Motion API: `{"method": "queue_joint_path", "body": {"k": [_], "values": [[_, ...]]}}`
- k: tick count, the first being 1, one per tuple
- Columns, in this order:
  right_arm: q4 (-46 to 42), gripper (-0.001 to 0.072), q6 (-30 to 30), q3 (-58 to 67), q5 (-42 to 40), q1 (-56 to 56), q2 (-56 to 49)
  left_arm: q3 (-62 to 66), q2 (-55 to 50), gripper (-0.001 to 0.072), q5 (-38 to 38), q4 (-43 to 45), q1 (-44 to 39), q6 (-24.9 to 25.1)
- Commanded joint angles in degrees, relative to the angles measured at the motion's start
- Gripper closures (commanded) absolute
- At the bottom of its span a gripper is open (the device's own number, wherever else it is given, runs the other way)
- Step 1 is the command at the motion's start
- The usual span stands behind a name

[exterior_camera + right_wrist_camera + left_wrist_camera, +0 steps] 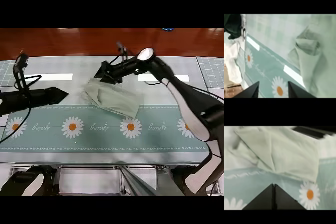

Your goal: Fold the shirts.

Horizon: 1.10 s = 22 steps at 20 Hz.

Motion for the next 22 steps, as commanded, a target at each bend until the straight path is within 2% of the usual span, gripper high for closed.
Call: {"method": "queue_joint_path", "body": {"k": [1,3,5,6,7,9,11,13,15,19,20,22], "values": [[-13.60,0.0297,4.15,0.09,14.29,-7.87,9.11,3.74,-1.92,0.0690,2.34,0.02,6.43,0.22],[-34.42,0.0295,7.41,-0.68,22.69,-12.50,18.84,7.37,-1.33,0.0690,-0.94,0.00,12.59,0.22],[-56.52,0.0294,11.54,-7.32,24.61,-15.23,29.79,8.17,0.33,0.0690,-2.08,-1.25,17.09,0.24],[-61.86,0.0293,14.69,-13.38,21.81,-16.59,35.15,7.82,1.25,0.0690,-2.47,-1.92,17.99,0.24],[-62.20,0.0293,17.59,-21.55,16.31,-18.43,40.68,7.13,1.99,0.0690,-2.82,-2.34,17.88,0.24],[-56.65,0.0292,20.28,-38.66,2.08,-21.11,49.11,5.09,2.97,0.0690,-3.91,-3.04,15.82,0.44],[-46.18,0.0292,20.55,-52.15,-8.55,-23.19,51.93,2.69,3.17,0.0690,-4.68,-3.06,12.33,0.44],[-31.61,0.0292,14.73,-60.87,-15.69,-24.20,49.62,0.04,3.10,0.0690,-4.72,-3.04,7.91,0.42],[-16.72,0.0292,4.96,-64.48,-18.05,-24.15,43.45,-2.58,3.10,0.0690,-3.78,-3.04,3.52,0.39],[8.33,0.0293,-14.32,-64.52,-16.39,-24.13,30.91,-5.01,2.36,0.0690,-2.62,-3.04,-1.38,0.17],[11.41,0.0293,-16.87,-64.08,-15.76,-24.13,28.63,-5.01,2.01,0.0690,-2.43,-3.08,-1.79,0.17],[11.82,0.0293,-17.64,-61.83,-14.56,-23.04,24.79,-5.01,1.49,0.0690,-1.88,-3.45,-1.84,0.17]]}}
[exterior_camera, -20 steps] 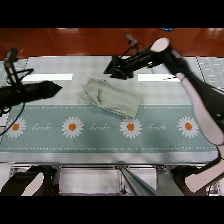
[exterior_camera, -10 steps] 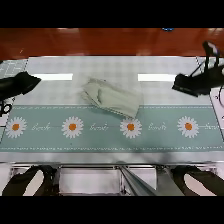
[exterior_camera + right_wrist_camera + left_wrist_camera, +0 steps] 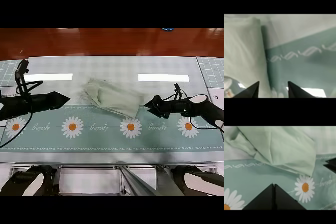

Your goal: Fold the shirts.

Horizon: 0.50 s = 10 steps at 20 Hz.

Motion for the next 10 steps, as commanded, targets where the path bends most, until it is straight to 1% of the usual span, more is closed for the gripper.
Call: {"method": "queue_joint_path", "body": {"k": [1,3,6,7,8,9,10], "values": [[10.64,0.0293,-7.85,2.10,1.05,1.57,-7.69,-0.66,-0.85,0.0690,1.25,-0.35,-1.53,-0.11],[9.57,0.0293,-6.71,5.55,1.64,4.07,-11.37,-0.66,-1.22,0.0690,1.97,-0.35,-1.53,-1.18],[7.52,0.0294,-4.61,11.06,3.17,7.48,-16.76,-0.66,-1.46,0.0690,2.01,-0.37,-1.55,-1.18],[6.69,0.0305,-4.11,12.87,3.82,8.41,-18.10,-0.66,-1.49,0.0690,2.01,-0.37,-1.55,-1.18],[6.43,0.0361,-4.04,14.51,4.55,9.16,-18.78,-0.66,-1.46,0.0690,2.01,-0.37,-1.53,-1.18],[5.97,0.0502,-4.09,16.11,4.61,9.94,-18.82,-0.66,-1.49,0.0690,2.01,-0.37,-1.55,-1.18],[5.40,0.0680,-4.66,17.97,4.96,10.60,-18.75,-0.66,-1.49,0.0690,1.97,-0.39,-1.55,-1.18]]}}
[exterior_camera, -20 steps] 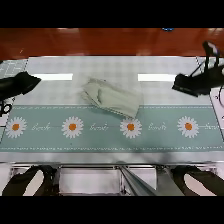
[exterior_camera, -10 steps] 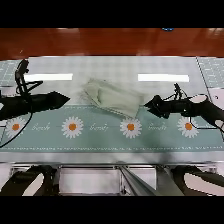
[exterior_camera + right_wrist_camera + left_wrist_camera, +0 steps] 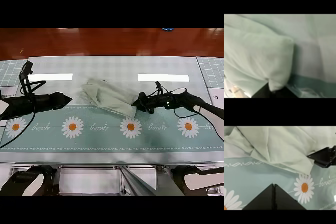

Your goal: Fold the shirts.

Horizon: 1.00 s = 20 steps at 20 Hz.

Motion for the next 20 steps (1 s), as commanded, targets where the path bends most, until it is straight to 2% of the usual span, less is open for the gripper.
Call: {"method": "queue_joint_path", "body": {"k": [1,4,7,14,20], "values": [[-1.05,0.0693,-0.24,7.10,2.51,3.10,-1.99,-0.02,-0.11,0.0690,0.09,0.00,-0.07,-0.15],[-4.98,0.0694,3.32,18.14,5.70,6.38,-1.99,-0.02,-0.11,0.0690,0.20,0.00,-0.07,-0.13],[-15.98,0.0694,12.76,33.40,10.54,8.83,-2.01,-0.02,-0.11,0.0690,0.17,0.00,-0.07,-0.15],[-27.87,0.0694,23.93,62.77,27.10,4.83,-1.70,-0.02,-0.11,0.0690,-0.04,-1.46,-0.24,-0.13],[-31.21,0.0695,25.11,65.68,36.30,-8.31,6.95,0.00,-0.09,0.0690,-1.77,-1.51,-0.24,-0.15]]}}
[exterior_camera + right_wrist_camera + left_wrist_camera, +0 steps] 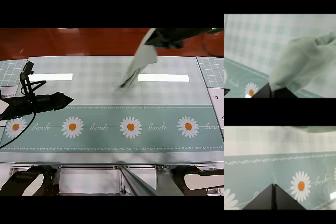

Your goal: Fold the shirts.

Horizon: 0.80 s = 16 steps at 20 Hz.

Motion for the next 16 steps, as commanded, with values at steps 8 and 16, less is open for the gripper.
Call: {"method": "queue_joint_path", "body": {"k": [8,16], "values": [[-2.40,0.0697,0.74,-1.84,17.73,-35.85,14.36,0.00,-0.02,0.0690,-1.09,-2.78,-0.04,0.07],[-7.06,0.0697,0.70,-15.06,23.50,-60.08,22.32,0.04,-0.04,0.0690,1.09,-2.78,-0.04,0.52]]}}
